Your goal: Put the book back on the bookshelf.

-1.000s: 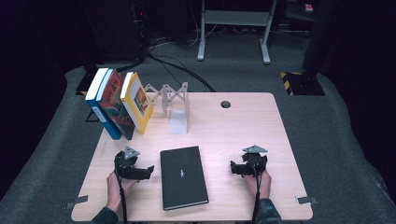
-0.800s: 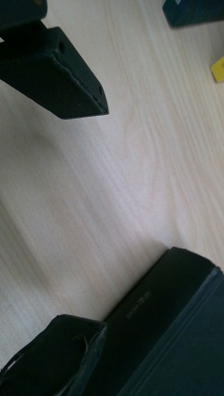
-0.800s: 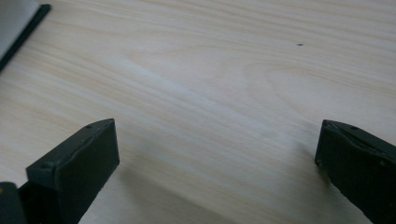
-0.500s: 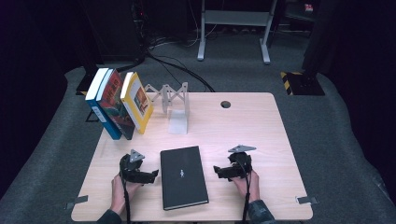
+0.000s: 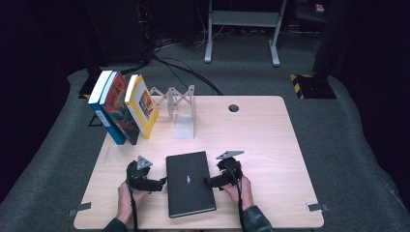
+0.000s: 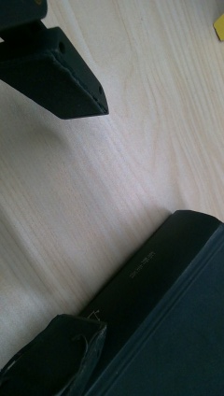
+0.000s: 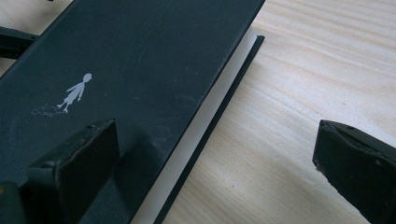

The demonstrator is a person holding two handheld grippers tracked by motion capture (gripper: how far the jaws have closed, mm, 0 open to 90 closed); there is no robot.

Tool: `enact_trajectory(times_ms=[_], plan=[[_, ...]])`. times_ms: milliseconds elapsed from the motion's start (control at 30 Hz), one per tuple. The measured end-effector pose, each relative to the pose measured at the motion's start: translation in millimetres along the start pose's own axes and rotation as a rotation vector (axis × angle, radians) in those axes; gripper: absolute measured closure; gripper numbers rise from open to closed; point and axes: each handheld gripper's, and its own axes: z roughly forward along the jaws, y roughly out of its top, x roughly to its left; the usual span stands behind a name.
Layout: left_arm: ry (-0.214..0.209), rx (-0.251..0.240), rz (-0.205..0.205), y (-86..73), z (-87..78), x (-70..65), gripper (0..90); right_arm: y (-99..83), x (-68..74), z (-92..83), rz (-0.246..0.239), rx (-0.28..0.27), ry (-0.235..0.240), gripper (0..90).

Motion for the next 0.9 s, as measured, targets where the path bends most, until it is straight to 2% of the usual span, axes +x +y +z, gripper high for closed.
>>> enact_trajectory(times_ms=[133,167,233,367,400,433,533,600,633,667,900], plan=[[0.001,-0.012,-0.014,-0.9,0.7,-0.8,0.0,-0.3,-2.1,1.0,-0.001,0.001,0.007,0.0],[0.004,-0.011,-0.010,-0.9,0.7,-0.7,0.0,-0.2,-1.4,1.1,0.014,0.006,0.007,0.0],[0.001,0.004,-0.009,-0.2,0.0,-0.6,0.1,0.7,-1.3,0.9,-0.007,0.009,0.005,0.0],[0.009,-0.009,-0.017,2.0,3.0,-3.4,0.1,1.5,-1.1,-0.3,-0.015,0.011,-0.015,0.0],[0.004,-0.002,-0.016,2.9,3.0,-3.6,0.1,1.1,-1.1,-1.1,-0.003,0.017,-0.011,0.0],[0.007,-0.015,-0.020,3.2,4.6,-4.7,0.1,0.9,-2.3,-1.3,0.003,0.016,-0.010,0.0],[0.005,-0.013,-0.019,5.7,6.4,-6.1,0.1,-0.5,-6.2,-2.2,-0.001,0.012,-0.004,0.0],[-0.002,-0.008,-0.021,7.6,7.9,-6.5,0.1,-0.9,-7.3,-3.1,0.013,0.017,-0.003,0.0],[-0.005,-0.001,-0.018,8.8,8.2,-6.7,0.1,-1.4,-9.3,-3.3,0.003,0.013,-0.002,0.0],[-0.005,0.000,-0.013,9.7,8.9,-7.3,0.1,-1.8,-9.0,-4.0,0.024,0.018,-0.001,0.0],[-0.010,-0.008,-0.022,15.3,16.1,-11.6,0.2,-4.7,-17.8,-6.8,0.028,0.003,0.001,0.0]])
